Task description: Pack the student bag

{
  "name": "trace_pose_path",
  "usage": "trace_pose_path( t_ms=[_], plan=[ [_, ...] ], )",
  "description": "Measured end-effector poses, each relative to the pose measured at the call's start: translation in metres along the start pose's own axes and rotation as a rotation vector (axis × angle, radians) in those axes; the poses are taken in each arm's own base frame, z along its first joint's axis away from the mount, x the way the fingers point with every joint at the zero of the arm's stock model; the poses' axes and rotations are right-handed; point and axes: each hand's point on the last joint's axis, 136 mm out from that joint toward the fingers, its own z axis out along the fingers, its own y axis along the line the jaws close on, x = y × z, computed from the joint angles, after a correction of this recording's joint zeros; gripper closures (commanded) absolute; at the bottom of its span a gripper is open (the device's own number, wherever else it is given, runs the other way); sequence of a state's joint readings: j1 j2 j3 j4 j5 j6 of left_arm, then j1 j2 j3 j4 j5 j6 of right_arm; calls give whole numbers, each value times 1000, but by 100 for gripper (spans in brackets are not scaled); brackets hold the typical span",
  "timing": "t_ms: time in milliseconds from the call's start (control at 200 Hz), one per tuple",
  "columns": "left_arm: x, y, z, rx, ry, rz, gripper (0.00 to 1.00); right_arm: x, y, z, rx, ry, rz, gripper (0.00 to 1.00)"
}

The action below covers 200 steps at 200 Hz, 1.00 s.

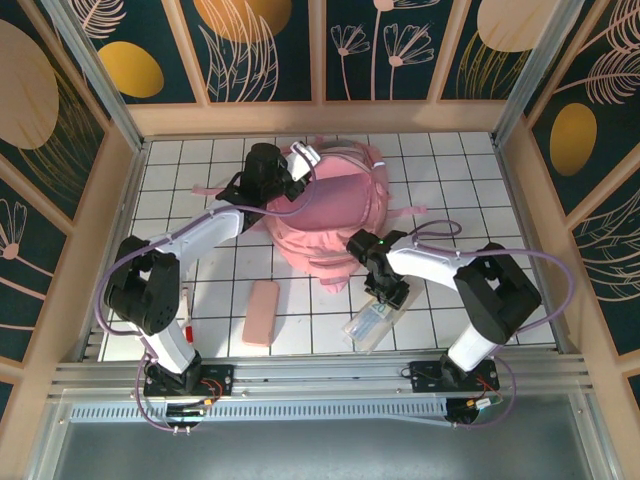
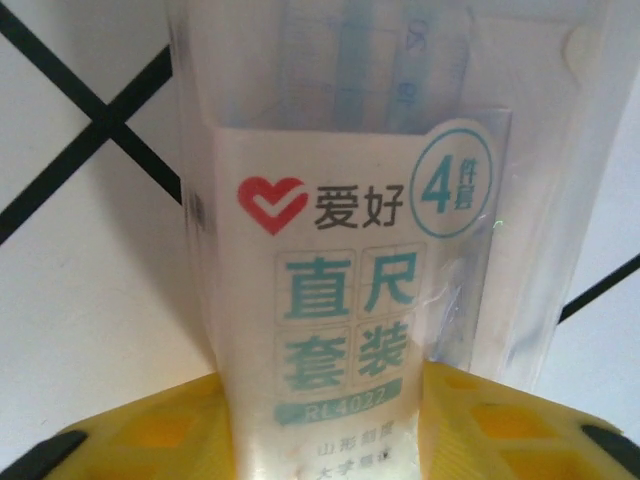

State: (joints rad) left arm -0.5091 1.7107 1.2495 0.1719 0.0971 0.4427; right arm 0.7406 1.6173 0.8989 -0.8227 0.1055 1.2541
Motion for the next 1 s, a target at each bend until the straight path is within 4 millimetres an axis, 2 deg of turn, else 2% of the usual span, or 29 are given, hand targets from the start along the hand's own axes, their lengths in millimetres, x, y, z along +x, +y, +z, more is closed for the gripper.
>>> trace_pose_path(
  t_ms=[320,395,575,636,746,1001],
  plan=[
    [5,3,-7,-7,8,-19,100,-7,1,-17,-57,-39,43,88],
    [5,3,-7,-8,7,-25,100,-9,4,-27,-94,-48,59,93],
    [6,2,-7,0,9,-37,100,-14,18,-57,-214,-57,116,95],
    [6,0,-7,12,8,-40,100,-16,25,-68,-251,-56,134,100],
    [7,-2,-8,25,10,-49,100,-19,42,-88,-325,-49,167,100],
    [6,-4,-12,35,17,-69,100,-35,101,-152,-553,-31,268,100]
  ],
)
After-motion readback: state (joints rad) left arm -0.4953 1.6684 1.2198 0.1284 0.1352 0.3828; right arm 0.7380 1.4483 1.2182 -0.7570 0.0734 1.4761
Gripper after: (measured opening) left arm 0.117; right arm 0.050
